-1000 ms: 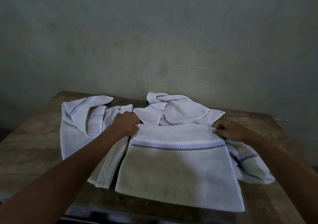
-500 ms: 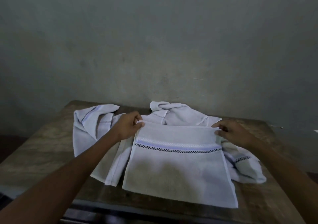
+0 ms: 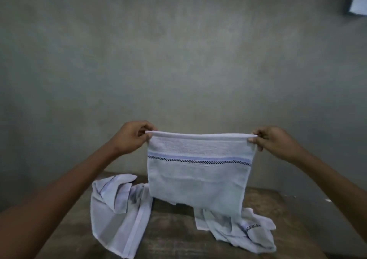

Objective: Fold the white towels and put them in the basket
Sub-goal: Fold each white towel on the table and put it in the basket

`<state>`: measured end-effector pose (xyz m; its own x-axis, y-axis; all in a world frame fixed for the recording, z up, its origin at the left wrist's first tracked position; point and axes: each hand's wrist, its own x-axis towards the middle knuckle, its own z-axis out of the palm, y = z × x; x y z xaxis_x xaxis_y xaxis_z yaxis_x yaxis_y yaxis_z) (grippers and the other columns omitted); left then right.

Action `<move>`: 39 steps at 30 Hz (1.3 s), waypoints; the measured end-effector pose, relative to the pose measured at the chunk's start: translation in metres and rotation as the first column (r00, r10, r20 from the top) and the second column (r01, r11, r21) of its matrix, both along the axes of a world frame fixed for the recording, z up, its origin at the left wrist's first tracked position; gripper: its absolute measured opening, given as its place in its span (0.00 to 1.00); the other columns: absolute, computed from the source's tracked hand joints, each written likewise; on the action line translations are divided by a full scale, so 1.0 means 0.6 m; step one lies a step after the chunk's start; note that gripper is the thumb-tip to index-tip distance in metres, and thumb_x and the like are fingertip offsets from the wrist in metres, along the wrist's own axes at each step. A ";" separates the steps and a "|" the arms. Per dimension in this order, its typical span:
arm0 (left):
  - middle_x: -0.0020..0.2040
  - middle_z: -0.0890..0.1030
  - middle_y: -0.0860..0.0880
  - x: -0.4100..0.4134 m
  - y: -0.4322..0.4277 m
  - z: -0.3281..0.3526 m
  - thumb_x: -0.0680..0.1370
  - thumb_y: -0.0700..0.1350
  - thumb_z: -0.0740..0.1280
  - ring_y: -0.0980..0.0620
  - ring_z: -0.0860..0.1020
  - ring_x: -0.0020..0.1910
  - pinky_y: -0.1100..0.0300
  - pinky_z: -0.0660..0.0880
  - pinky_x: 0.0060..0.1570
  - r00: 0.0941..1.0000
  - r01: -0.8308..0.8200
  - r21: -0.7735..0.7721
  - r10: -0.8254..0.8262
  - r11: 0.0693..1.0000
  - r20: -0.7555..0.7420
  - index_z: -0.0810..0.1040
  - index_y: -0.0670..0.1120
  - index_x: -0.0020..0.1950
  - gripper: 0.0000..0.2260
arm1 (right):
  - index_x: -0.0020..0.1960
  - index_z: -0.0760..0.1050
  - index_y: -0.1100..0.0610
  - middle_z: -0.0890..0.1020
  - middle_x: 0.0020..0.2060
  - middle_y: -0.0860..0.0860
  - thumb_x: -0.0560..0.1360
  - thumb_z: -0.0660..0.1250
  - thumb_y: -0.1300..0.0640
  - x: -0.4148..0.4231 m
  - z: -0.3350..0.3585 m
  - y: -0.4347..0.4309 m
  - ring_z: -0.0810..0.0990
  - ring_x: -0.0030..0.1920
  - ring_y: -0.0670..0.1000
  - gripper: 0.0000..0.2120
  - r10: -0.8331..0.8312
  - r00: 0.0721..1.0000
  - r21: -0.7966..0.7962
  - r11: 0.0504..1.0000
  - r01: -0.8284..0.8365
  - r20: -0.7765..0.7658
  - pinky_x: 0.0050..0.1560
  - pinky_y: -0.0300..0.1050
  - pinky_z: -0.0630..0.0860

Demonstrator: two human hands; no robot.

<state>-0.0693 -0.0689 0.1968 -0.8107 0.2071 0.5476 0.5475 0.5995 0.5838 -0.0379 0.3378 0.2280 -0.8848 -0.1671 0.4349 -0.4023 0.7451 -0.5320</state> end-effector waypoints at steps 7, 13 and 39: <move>0.36 0.83 0.51 0.064 -0.006 0.146 0.73 0.35 0.70 0.63 0.77 0.33 0.70 0.74 0.36 0.998 0.054 -0.033 -0.053 0.998 0.030 0.83 0.42 0.47 0.05 | 0.37 0.77 0.53 0.80 0.25 0.50 0.76 0.67 0.58 0.071 0.146 0.016 0.73 0.24 0.42 0.08 0.022 0.999 0.173 0.985 -0.014 -0.042 0.29 0.33 0.68; 0.36 0.82 0.49 0.094 0.006 0.209 0.74 0.37 0.70 0.60 0.77 0.32 0.65 0.75 0.37 0.996 0.044 -0.093 -0.037 0.995 0.080 0.82 0.42 0.45 0.02 | 0.42 0.77 0.62 0.79 0.27 0.50 0.76 0.65 0.62 0.110 0.196 0.016 0.75 0.27 0.43 0.05 0.150 0.971 0.001 0.988 -0.152 0.185 0.29 0.34 0.70; 0.46 0.84 0.41 0.090 -0.050 0.193 0.50 0.54 0.83 0.52 0.82 0.42 0.62 0.80 0.46 0.899 0.199 0.305 -0.298 0.931 0.322 0.81 0.38 0.50 0.34 | 0.41 0.76 0.62 0.77 0.24 0.55 0.49 0.82 0.44 0.120 0.174 0.016 0.73 0.22 0.46 0.30 0.323 0.921 -0.390 0.894 -0.222 0.217 0.22 0.34 0.68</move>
